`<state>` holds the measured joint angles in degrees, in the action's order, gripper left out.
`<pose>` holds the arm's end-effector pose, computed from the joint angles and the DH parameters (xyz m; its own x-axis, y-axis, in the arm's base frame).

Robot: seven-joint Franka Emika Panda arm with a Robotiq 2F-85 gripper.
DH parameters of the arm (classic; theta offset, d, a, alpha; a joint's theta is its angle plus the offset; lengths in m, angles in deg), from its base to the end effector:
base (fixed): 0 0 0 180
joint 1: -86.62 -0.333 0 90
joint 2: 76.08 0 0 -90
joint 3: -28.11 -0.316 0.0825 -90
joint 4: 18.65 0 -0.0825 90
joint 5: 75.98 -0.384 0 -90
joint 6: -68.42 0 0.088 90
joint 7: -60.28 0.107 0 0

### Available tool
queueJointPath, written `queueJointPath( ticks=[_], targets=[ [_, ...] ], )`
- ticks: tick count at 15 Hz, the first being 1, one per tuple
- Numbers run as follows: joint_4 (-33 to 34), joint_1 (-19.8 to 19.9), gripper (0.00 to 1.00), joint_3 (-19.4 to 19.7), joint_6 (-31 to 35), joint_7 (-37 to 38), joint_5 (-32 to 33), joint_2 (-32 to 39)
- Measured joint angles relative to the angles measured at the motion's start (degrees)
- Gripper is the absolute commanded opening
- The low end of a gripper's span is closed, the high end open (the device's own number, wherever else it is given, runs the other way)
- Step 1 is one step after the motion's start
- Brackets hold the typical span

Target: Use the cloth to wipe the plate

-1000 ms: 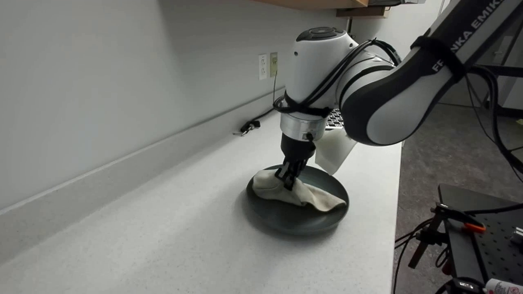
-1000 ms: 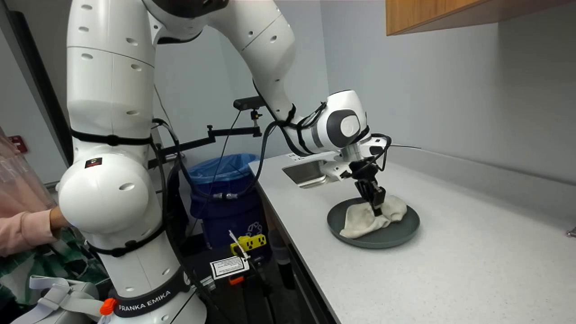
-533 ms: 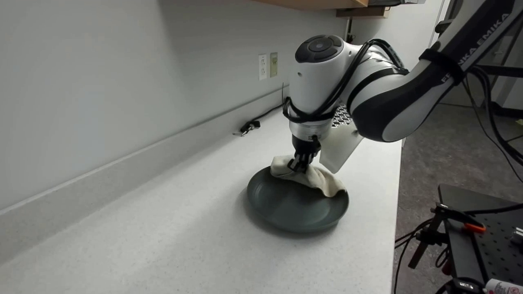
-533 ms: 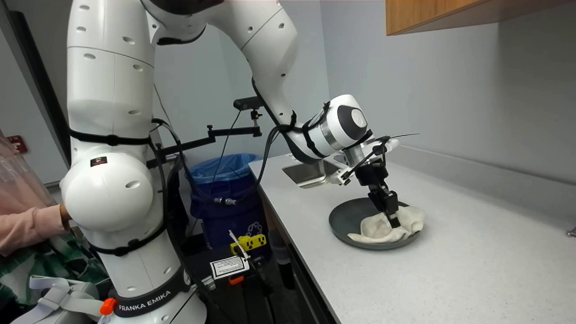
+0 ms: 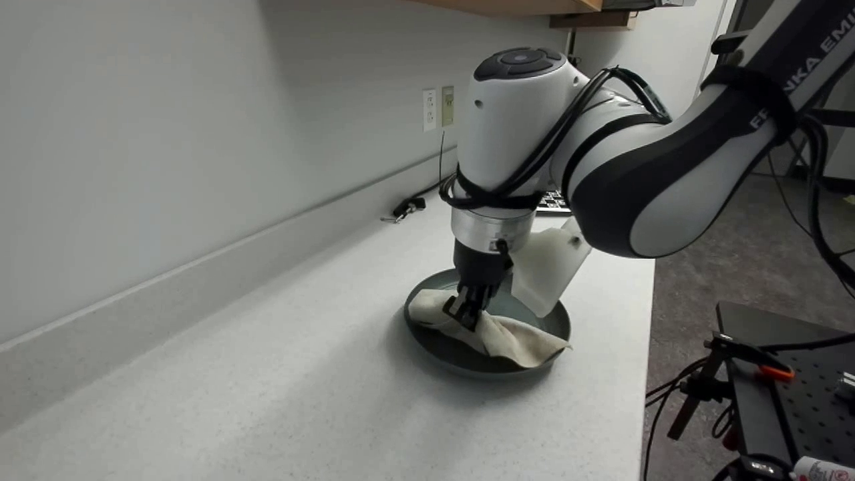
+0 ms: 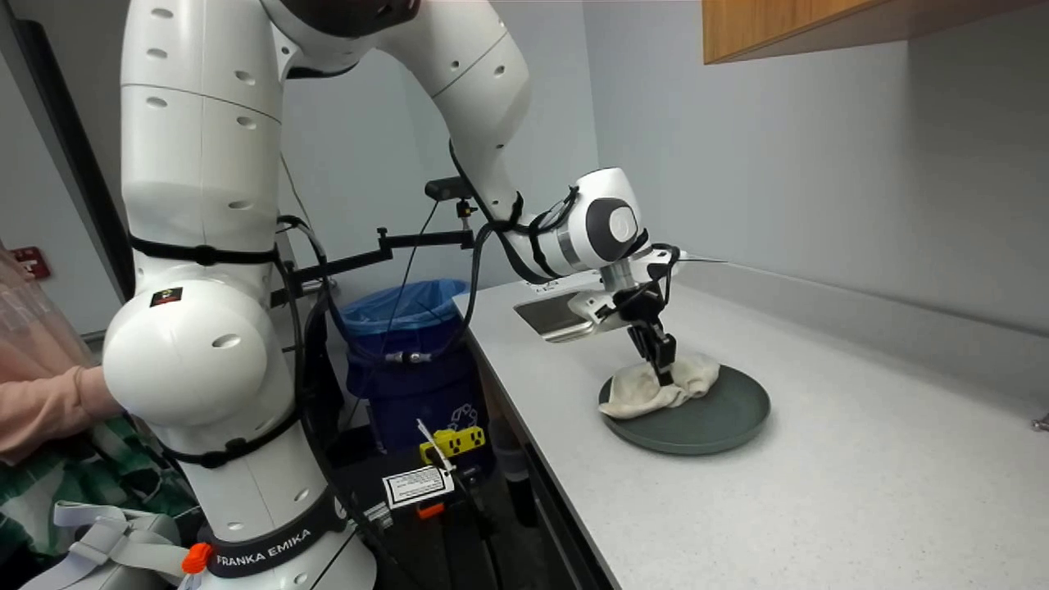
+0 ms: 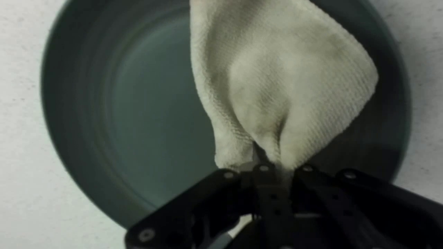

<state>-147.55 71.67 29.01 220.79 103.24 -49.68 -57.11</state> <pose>0.5290 0.1452 0.2223 0.9791 -0.0868 0.1840 -0.1165 -0.9807 0.1569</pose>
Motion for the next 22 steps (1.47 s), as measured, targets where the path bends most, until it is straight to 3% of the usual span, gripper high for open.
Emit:
queueJointPath(
  ticks=[4, 5, 9, 13, 17, 19, 22],
  targets=[
    [-0.5, 2.1, 0.03, -3.7, 3.6, -11.1, -12.5, 0.0],
    [-0.4, 1.8, 0.03, -3.0, 3.3, -11.4, -12.5, 0.0],
    [-0.2, -4.5, 0.03, 7.2, -1.8, 0.1, 3.2, 0.0],
    [0.4, -5.7, 0.03, 10.7, -9.9, 13.6, 18.0, 0.0],
    [1.6, -5.1, 0.03, 7.9, -19.9, 22.0, 25.0, 0.1],
    [1.7, -3.7, 0.03, 4.5, -20.4, 22.1, 24.4, 0.1],
    [1.7, -1.1, 0.03, -0.3, -15.6, 20.0, 20.5, 0.1]
  ],
)
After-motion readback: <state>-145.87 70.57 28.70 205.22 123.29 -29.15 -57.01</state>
